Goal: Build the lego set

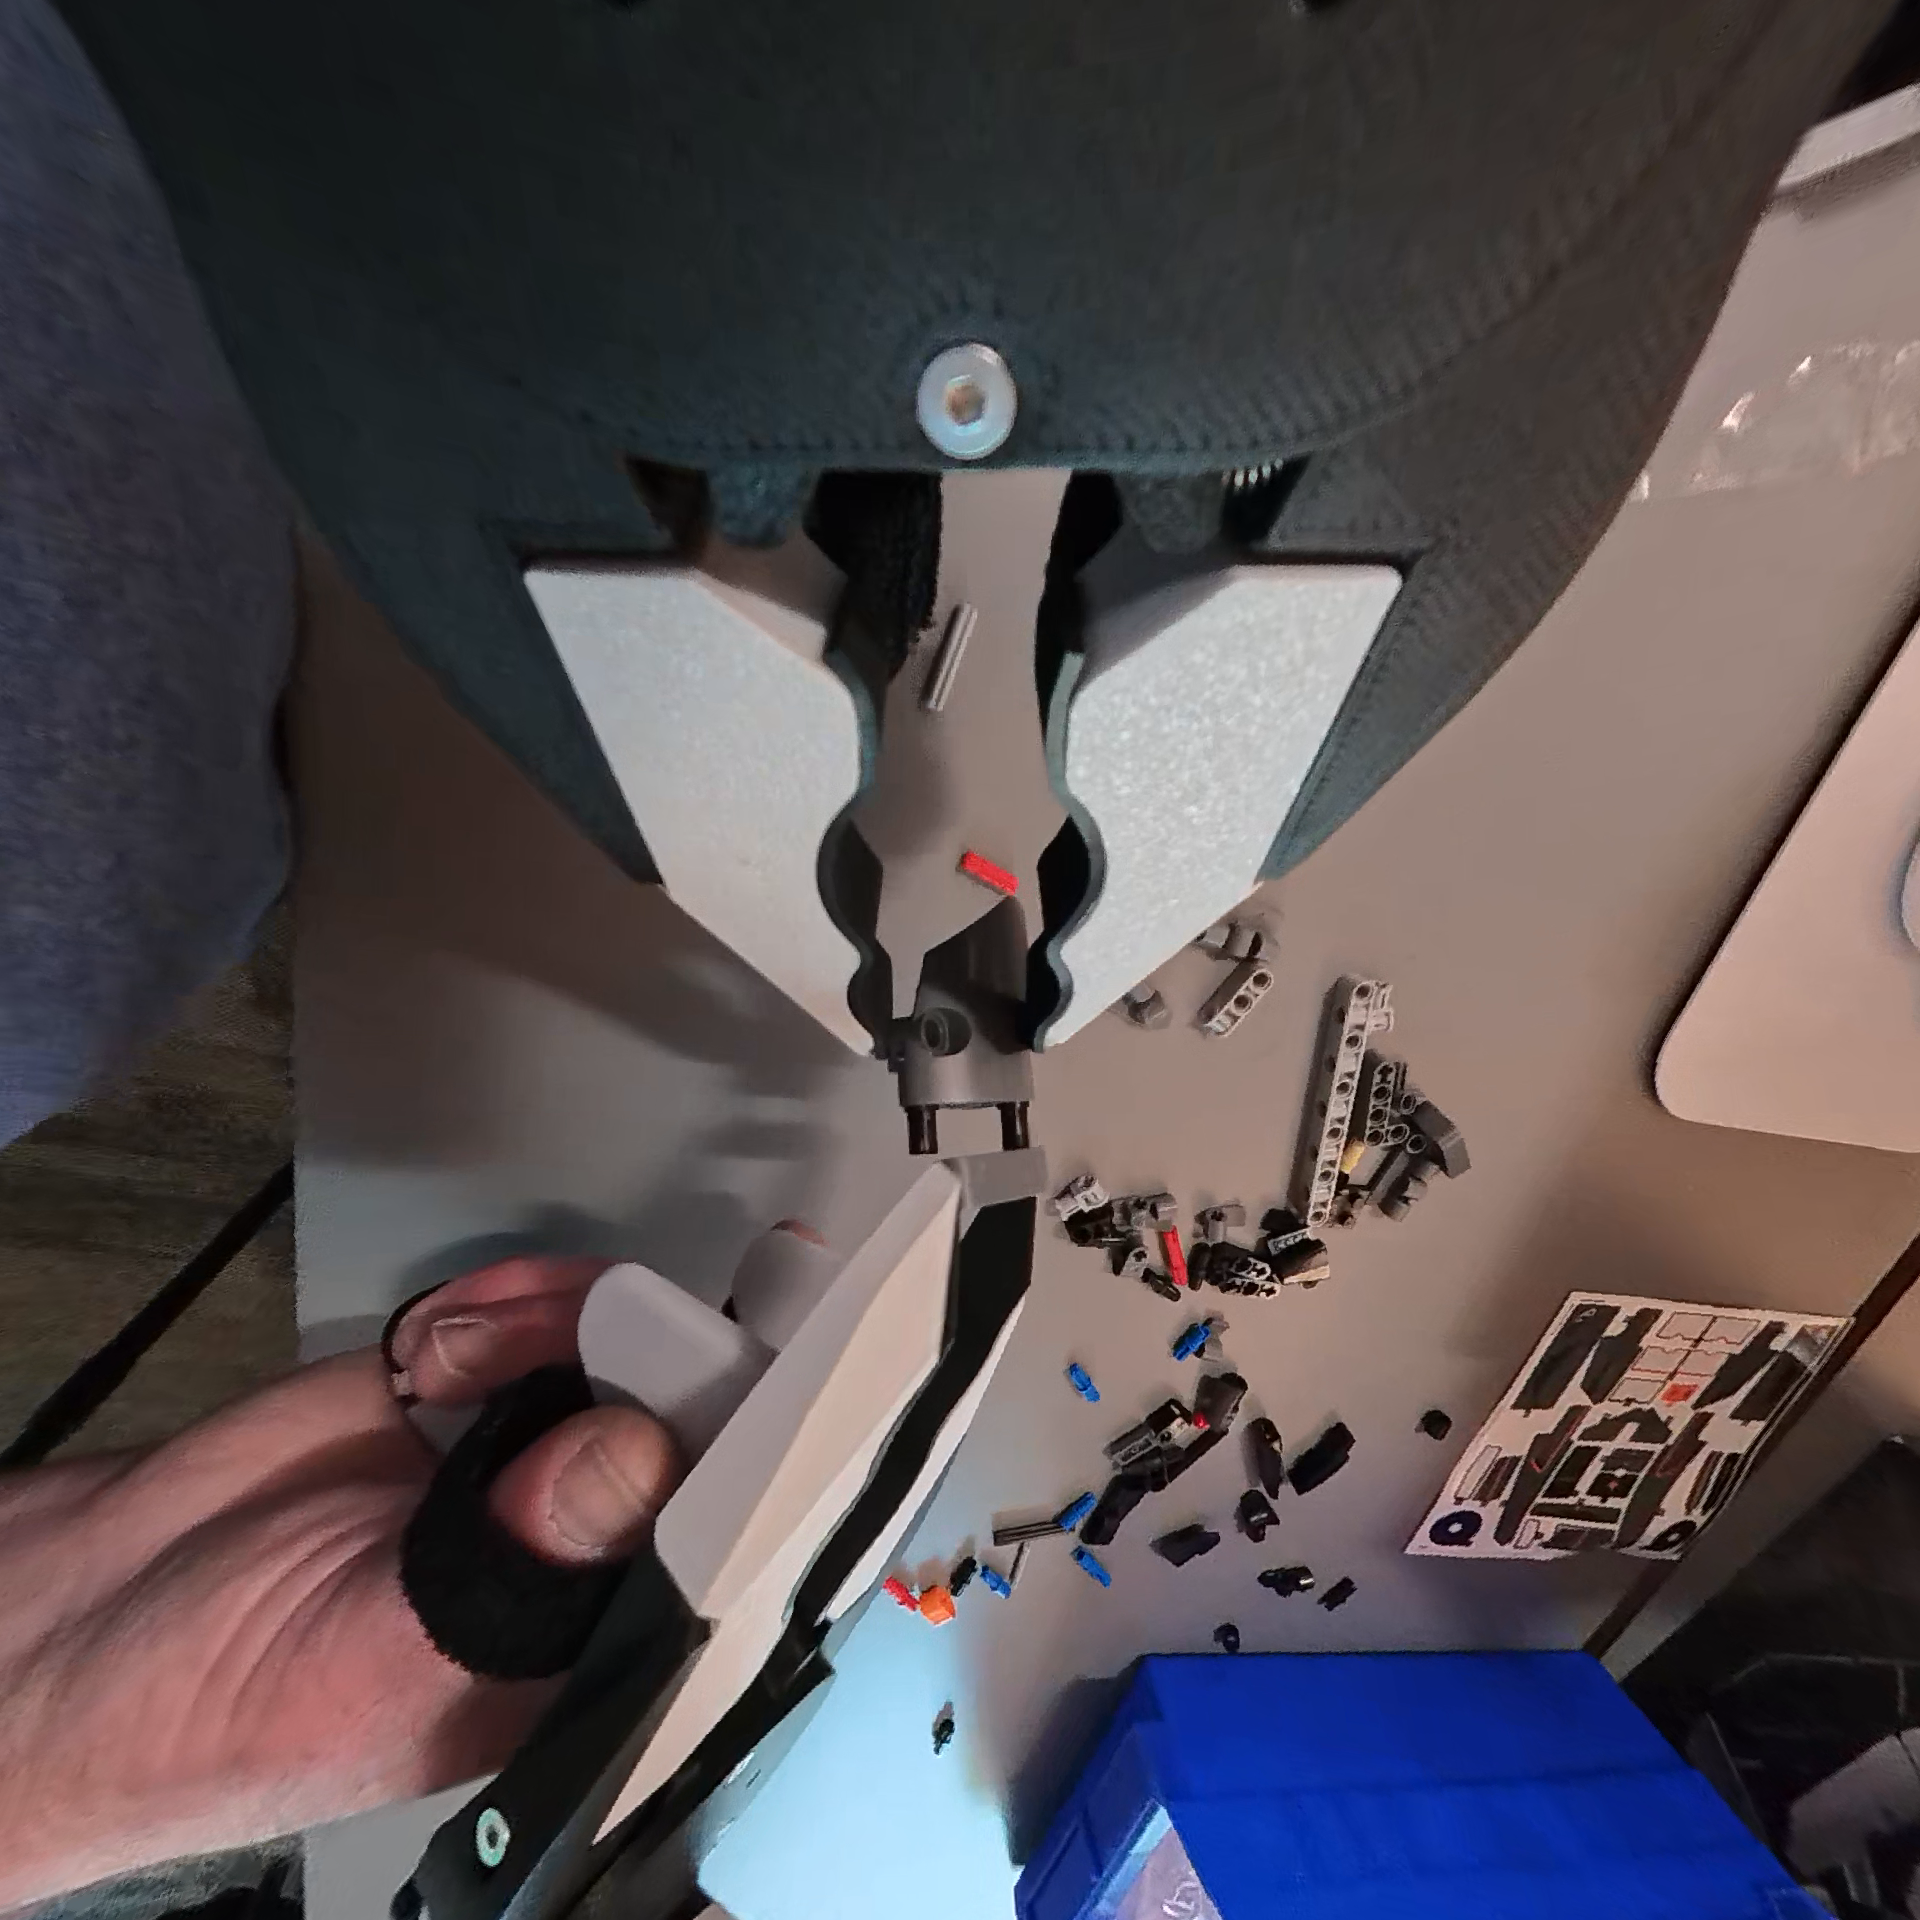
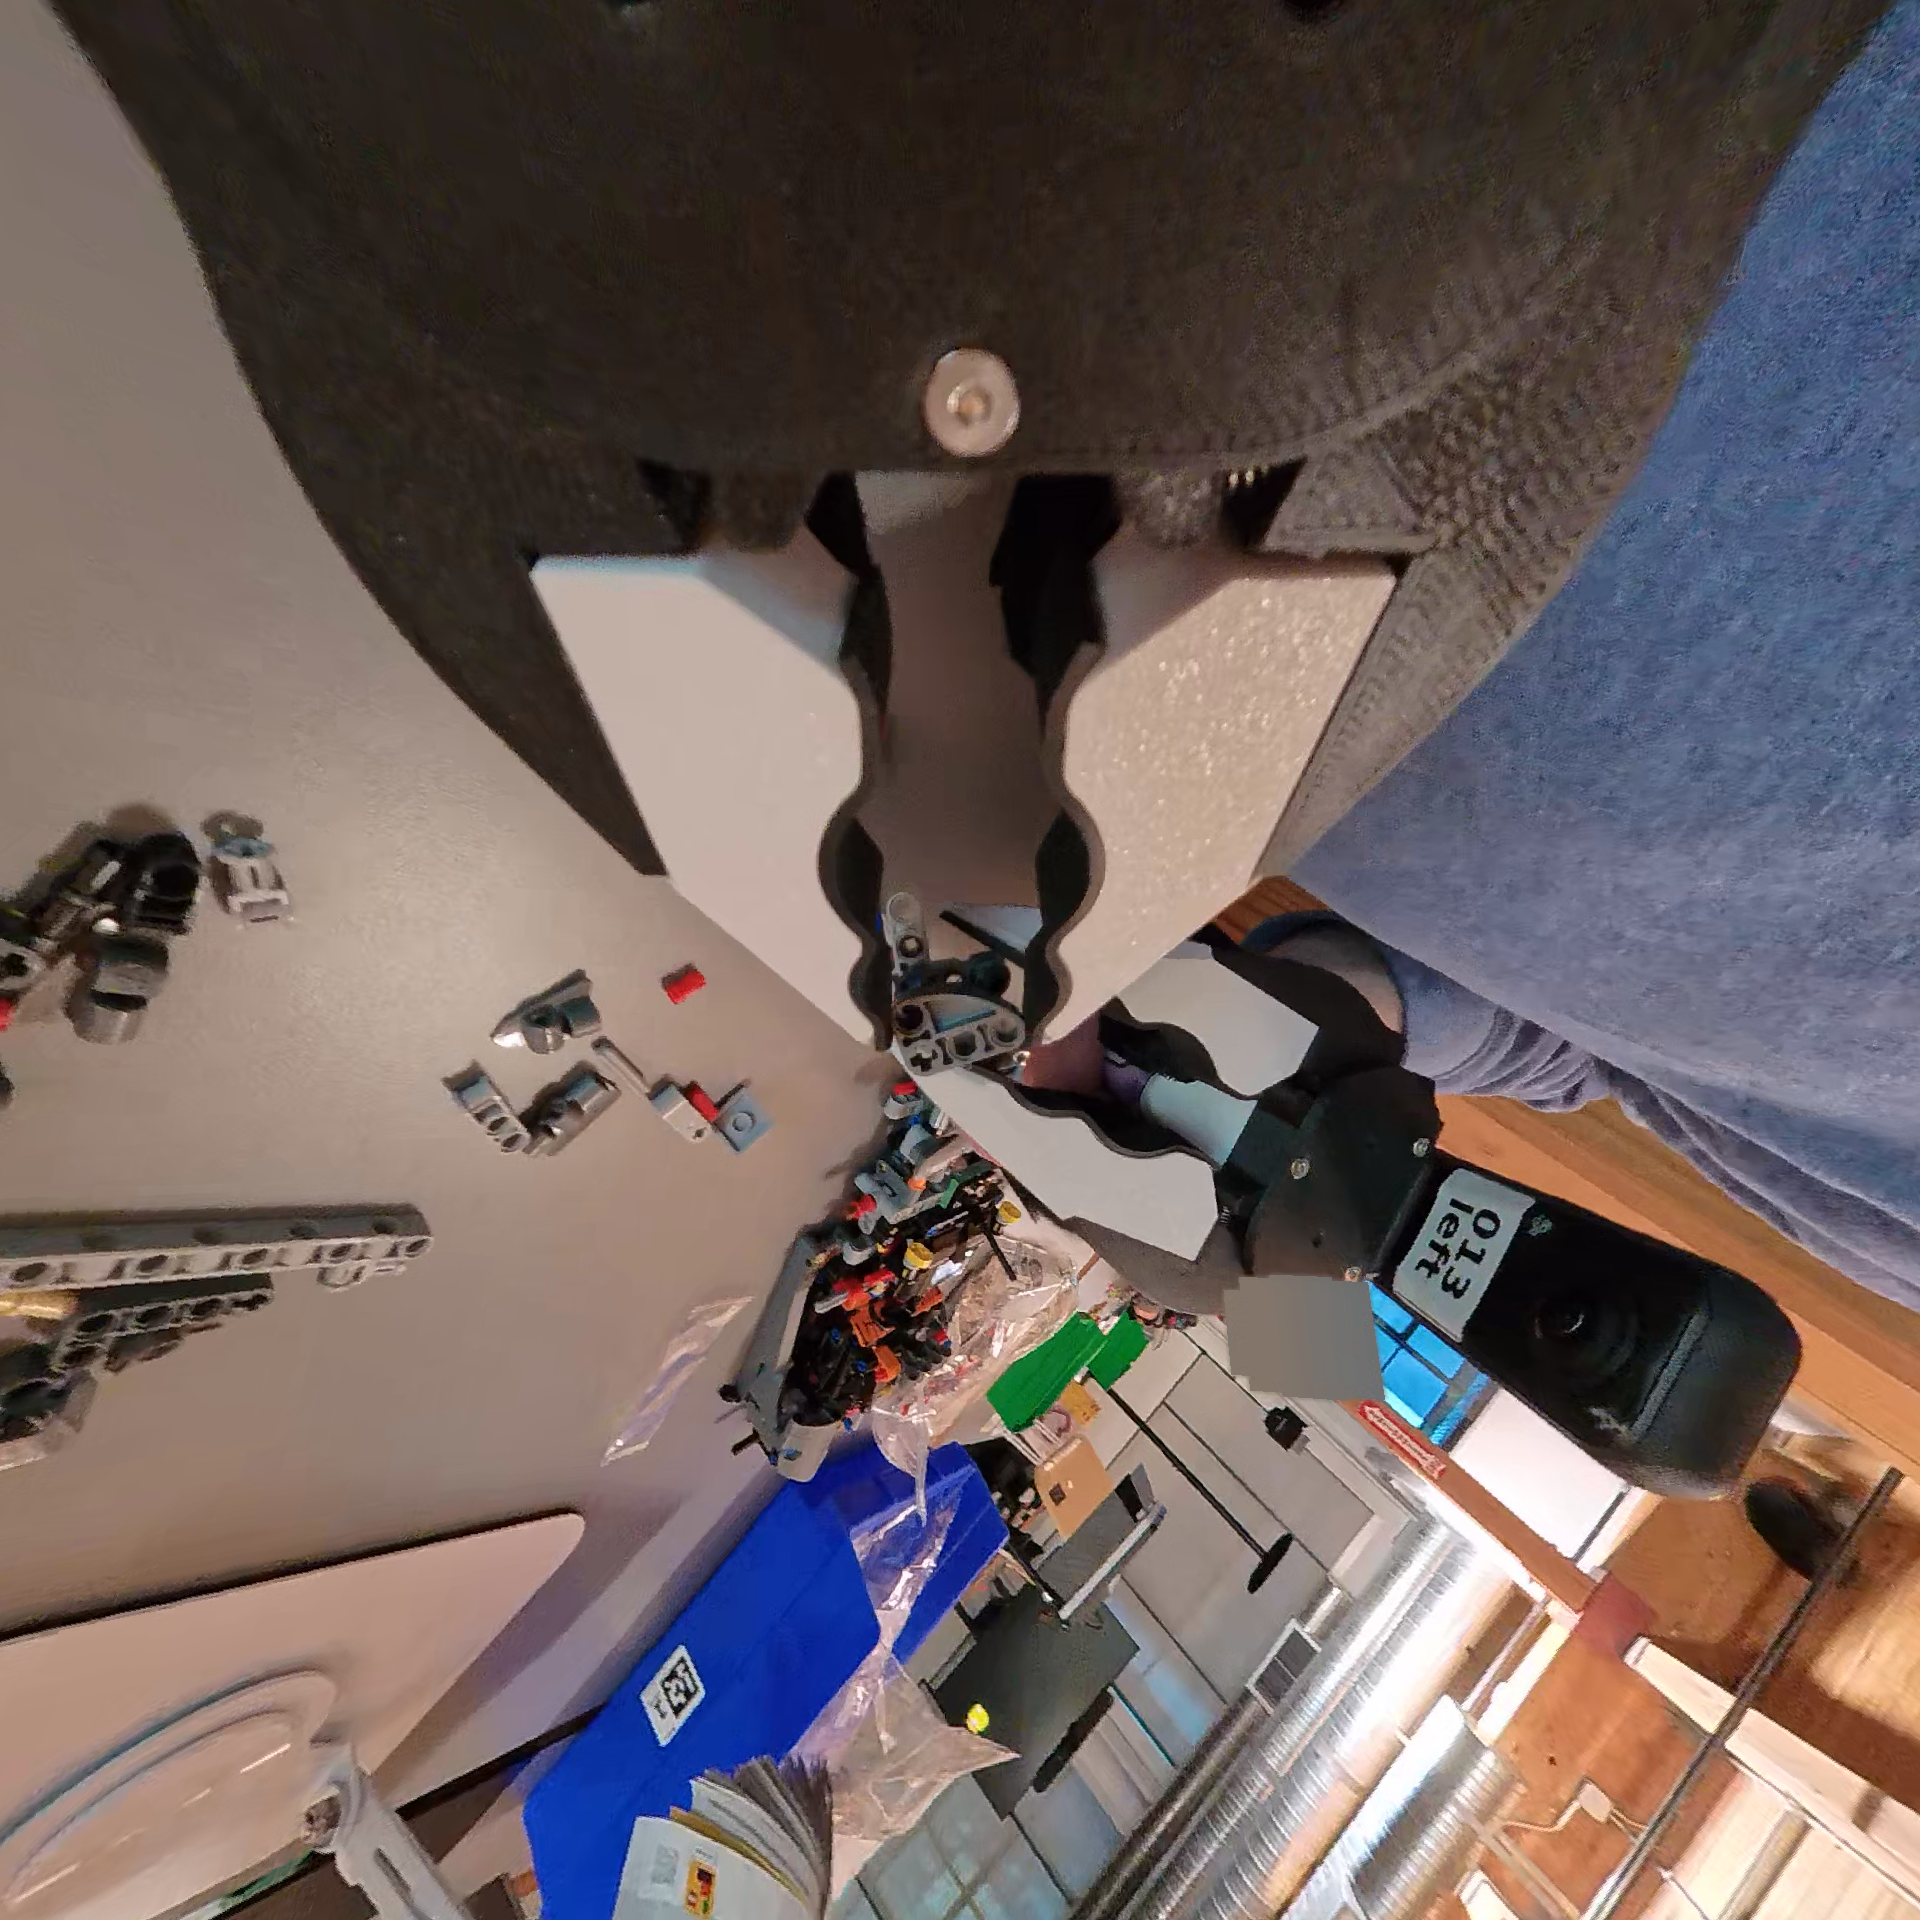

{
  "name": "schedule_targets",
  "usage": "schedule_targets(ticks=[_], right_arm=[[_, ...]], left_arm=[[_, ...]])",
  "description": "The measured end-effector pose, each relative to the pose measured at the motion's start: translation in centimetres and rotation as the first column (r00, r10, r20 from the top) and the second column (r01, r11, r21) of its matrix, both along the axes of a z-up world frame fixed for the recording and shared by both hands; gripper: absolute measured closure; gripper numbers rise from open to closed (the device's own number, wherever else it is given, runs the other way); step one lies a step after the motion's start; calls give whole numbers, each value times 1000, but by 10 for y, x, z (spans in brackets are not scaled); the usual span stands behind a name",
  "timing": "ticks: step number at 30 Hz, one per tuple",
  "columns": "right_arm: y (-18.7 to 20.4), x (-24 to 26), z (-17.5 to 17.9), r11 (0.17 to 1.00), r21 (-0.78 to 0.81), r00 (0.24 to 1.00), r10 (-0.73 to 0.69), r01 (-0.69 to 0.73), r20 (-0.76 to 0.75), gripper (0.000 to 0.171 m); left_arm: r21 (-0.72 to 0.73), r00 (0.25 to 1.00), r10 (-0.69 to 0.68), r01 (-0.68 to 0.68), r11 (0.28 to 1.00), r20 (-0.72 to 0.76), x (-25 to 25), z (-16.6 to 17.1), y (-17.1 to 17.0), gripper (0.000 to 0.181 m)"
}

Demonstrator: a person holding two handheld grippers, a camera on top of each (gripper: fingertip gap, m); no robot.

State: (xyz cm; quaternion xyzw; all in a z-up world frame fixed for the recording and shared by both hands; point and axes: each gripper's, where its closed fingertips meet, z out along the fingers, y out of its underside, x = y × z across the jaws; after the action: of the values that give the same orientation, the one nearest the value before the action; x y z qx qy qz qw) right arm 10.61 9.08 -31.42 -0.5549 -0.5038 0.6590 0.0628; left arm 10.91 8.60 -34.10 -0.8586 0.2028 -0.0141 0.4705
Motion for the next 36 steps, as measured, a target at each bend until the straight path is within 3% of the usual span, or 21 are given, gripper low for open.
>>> schedule_targets(ticks=[6,15,24,29,36], right_arm=[[16,6,-8,998,38,999,-44,43,31,149],[23,13,-49,916,401,988,-48,-17,149,149],[26,16,-81,728,677,975,-54,-109,215,148],[27,20,-82,739,667,973,-74,-94,219,142],[31,24,-85,721,680,969,-44,-137,243,150]], left_arm=[[-10,999,7,-7,1000,-37,-4,-9,9,157],[-18,999,5,-6,1000,-44,-8,-13,7,157],[-27,999,6,-7,1000,-44,-11,-15,2,157],[-32,999,6,-7,999,-41,-12,-15,0,157],[-44,999,-8,6,999,-40,-12,-17,-3,157]])
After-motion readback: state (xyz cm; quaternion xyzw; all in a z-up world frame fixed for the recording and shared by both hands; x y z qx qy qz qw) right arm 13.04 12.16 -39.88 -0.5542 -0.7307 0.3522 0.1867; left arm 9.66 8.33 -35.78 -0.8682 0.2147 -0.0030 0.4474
